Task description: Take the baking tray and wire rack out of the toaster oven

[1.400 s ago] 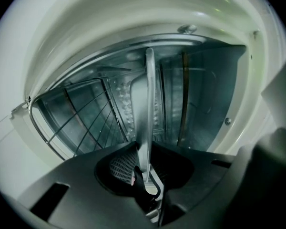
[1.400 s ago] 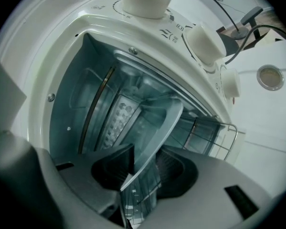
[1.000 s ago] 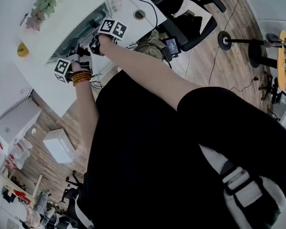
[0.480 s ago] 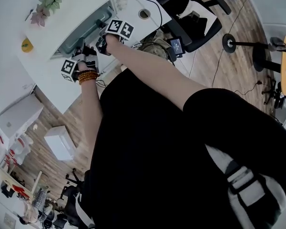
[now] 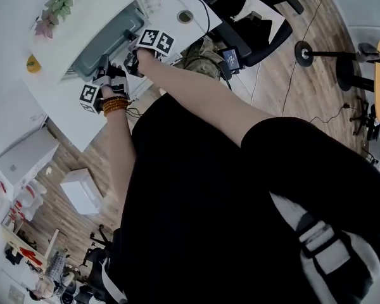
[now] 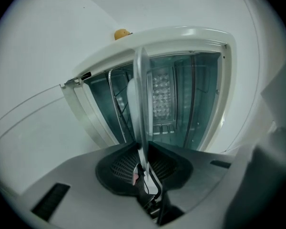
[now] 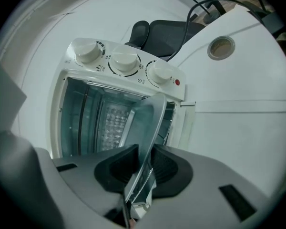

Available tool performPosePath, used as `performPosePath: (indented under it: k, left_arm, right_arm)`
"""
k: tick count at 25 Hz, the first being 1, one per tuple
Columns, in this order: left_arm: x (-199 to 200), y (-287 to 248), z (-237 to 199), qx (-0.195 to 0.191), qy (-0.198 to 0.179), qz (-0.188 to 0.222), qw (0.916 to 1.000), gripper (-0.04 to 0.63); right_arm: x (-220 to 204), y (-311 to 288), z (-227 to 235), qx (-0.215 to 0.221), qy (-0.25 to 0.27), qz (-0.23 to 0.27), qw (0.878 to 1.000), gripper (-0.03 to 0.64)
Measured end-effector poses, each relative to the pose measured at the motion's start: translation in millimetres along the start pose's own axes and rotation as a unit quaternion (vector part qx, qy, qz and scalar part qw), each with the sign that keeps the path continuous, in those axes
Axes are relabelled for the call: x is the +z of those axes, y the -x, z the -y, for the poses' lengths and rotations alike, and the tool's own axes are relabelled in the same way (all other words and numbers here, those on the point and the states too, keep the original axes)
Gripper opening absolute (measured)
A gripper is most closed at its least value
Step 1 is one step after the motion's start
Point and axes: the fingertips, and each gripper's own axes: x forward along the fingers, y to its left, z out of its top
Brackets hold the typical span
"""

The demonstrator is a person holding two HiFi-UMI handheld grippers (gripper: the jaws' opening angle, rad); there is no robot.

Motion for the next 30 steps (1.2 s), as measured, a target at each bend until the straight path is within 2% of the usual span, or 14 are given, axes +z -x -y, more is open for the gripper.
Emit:
performPosePath:
  k: [14,16,19,22,24,27,30]
  left_arm:
    - [-24.3,16.9,-7.2,0.006,-0.014,-0.010,0.9998,0.080]
    - [-25.6,18.6,-5.1,0.002,-0.024,-0.014,0.9996,0.080]
    - [-25.9,25.5,-3.0,-0.008,-0.059,-0.013,0.9981,0.091]
    - [-18.9,30.8,-8.5,-0.001,-0.065,0.010,0.9978,0.180]
    - [-17.7,34.3,-10.3,0.003,-0.071,0.015,0.9974,0.212]
    - [-8.6,41.3,-6.7,-0.001,-0.079,0.035,0.9963,0.213]
    - [25.4,55.8,-6.5,-0.004,-0.044,0.109,0.9930,0.202]
  right_arm:
    - [-3.6,22.7,12.6,0.021,-0.011,-0.013,1.000,0.086]
    - [-4.2,24.3,11.7,0.024,-0.014,-0.016,0.999,0.086]
    - [-6.1,29.7,11.3,0.032,-0.021,-0.020,0.999,0.087]
    - [-4.3,30.4,9.6,0.038,-0.025,-0.022,0.999,0.086]
    - [-3.6,32.3,9.1,0.042,-0.028,-0.022,0.998,0.086]
    - [-1.9,37.0,9.2,0.052,-0.044,-0.018,0.998,0.086]
    - [1.1,40.5,8.6,0.061,-0.055,-0.015,0.996,0.087]
